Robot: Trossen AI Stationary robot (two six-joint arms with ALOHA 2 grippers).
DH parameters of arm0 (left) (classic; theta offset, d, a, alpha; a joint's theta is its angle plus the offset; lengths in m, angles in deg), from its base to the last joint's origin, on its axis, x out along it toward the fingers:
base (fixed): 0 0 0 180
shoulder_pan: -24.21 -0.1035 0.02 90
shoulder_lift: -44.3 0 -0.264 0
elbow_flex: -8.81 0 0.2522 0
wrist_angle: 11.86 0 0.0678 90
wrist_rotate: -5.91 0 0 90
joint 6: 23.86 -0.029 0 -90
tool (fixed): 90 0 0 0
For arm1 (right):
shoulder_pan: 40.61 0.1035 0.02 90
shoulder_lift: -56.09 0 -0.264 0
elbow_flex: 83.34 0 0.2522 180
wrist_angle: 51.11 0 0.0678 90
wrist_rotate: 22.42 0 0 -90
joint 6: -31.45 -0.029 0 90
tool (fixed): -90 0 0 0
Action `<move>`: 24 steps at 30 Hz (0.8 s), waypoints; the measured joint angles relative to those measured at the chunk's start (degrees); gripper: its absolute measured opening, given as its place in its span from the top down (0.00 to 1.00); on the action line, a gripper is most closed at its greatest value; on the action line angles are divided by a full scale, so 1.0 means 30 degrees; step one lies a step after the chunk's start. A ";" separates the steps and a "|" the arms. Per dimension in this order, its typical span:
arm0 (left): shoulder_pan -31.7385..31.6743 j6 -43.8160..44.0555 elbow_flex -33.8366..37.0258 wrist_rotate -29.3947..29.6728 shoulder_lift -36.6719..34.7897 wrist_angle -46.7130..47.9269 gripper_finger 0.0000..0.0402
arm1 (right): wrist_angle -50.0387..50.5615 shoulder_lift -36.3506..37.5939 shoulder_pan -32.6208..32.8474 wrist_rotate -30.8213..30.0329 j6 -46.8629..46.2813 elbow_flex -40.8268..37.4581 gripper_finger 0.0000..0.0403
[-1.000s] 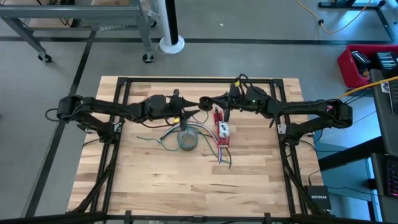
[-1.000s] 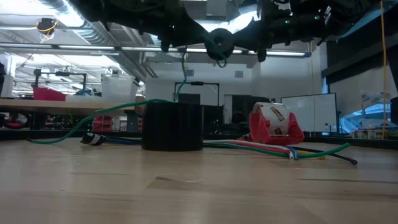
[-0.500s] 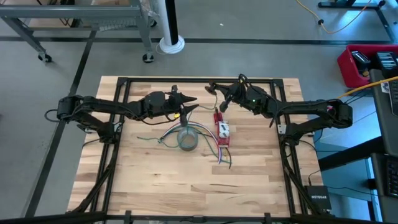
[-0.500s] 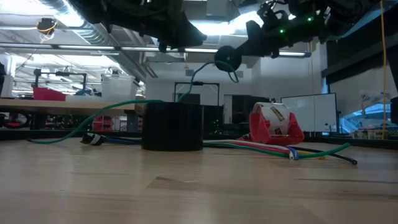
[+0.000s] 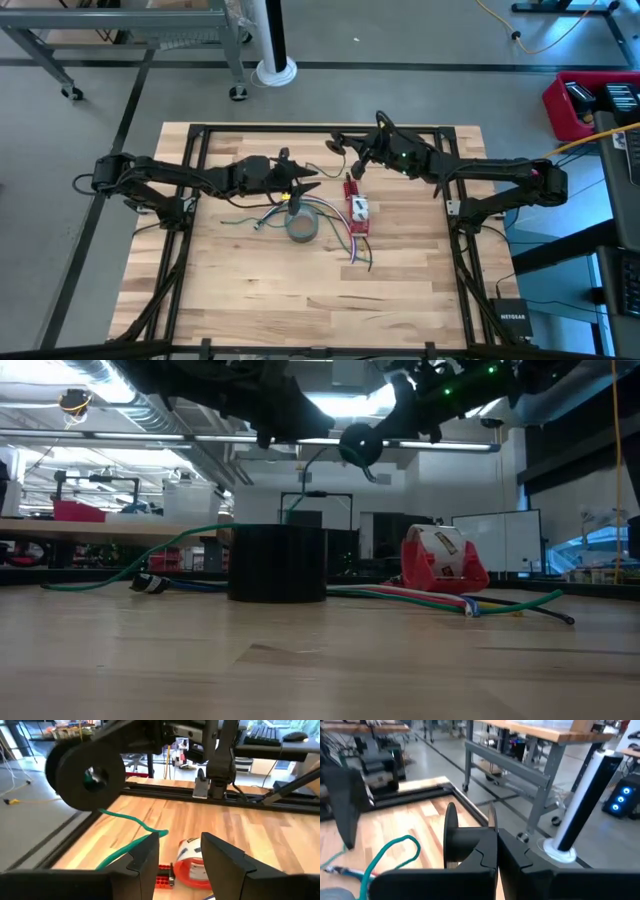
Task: Coil cords
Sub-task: Coil the green wire onto the black spool
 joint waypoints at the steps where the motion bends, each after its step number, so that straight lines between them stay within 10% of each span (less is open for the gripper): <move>1: 0.0007 -0.0171 0.0000 0.0011 0.0000 0.0012 0.65 | 0.0226 0.0000 0.0000 0.0000 -0.0007 0.0017 0.99; 24: -0.0041 -0.0971 0.0000 0.0894 -0.0754 0.6244 0.65 | 0.2598 0.0000 0.0015 0.5426 -0.4571 0.0046 0.99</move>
